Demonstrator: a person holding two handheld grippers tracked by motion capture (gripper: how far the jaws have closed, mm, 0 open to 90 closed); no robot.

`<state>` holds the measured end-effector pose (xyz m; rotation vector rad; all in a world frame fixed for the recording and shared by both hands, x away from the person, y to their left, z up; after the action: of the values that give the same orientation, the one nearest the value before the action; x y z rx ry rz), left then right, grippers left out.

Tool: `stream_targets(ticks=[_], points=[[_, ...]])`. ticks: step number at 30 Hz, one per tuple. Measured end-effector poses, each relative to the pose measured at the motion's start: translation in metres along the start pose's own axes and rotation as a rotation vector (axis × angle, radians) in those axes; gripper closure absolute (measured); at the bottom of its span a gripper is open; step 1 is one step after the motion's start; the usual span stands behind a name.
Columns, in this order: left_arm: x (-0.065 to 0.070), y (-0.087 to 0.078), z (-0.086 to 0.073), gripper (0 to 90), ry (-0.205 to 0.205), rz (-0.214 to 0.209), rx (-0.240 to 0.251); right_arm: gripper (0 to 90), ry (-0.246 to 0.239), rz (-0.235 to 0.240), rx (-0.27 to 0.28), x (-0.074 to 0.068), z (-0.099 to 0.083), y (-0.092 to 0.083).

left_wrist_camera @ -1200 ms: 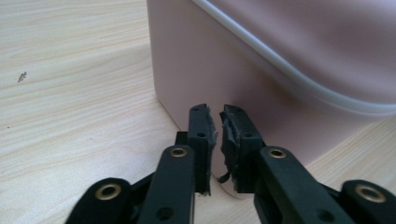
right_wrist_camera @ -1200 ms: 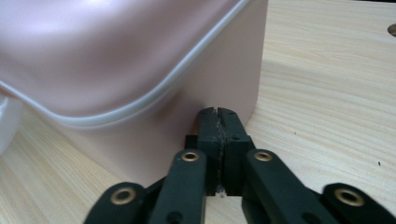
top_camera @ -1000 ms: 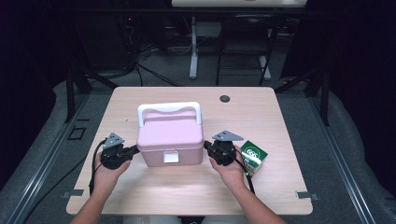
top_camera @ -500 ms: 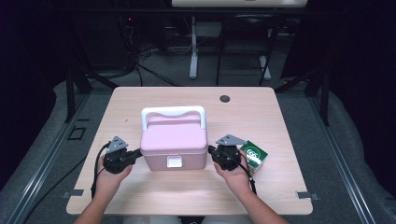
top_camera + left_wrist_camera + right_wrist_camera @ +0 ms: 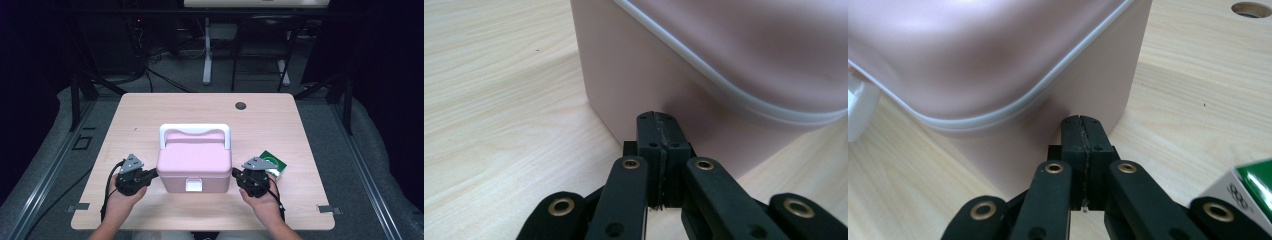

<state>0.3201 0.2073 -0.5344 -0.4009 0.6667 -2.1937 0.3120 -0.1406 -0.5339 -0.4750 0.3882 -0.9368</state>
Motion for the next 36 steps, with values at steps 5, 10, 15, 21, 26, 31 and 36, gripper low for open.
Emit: stream_targets(ticks=[5, 10, 15, 21, 26, 31, 36], points=[[0.009, -0.003, -0.002, 89.9, 0.007, -0.012, -0.011, 90.0, 0.010, 0.002, -0.014, -0.001, -0.006, -0.012], [0.017, -0.006, -0.005, 89.9, 0.007, -0.033, -0.008, 90.0, 0.014, -0.007, 0.000, -0.004, -0.015, -0.023], [0.021, -0.006, -0.006, 89.9, 0.017, -0.041, -0.008, 90.0, -0.007, -0.026, 0.005, -0.006, -0.019, -0.028], [0.020, -0.005, -0.006, 89.8, 0.017, -0.057, -0.006, 90.0, 0.009, -0.004, 0.007, -0.004, -0.021, -0.030], [0.016, -0.005, -0.007, 84.9, -0.015, -0.075, -0.002, 88.5, 0.018, 0.002, 0.010, -0.001, -0.022, -0.028], [0.016, -0.004, -0.008, 80.1, -0.002, -0.048, -0.007, 83.9, 0.005, -0.010, 0.009, 0.001, -0.022, -0.027], [0.008, -0.004, -0.008, 69.6, -0.035, -0.059, -0.016, 76.0, 0.014, -0.003, 0.005, 0.007, -0.020, -0.024]])
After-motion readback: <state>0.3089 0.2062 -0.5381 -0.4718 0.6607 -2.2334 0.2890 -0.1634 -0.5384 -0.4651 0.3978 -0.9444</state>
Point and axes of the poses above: each handheld gripper's, and its own axes: y roughly forward along the jaws, z roughly out of its top, x roughly to its right, the point moved 2 cm from there along y, roughly forward along the jaws, and after that the axes turned 1 degree about y, right-handed, at the moved point
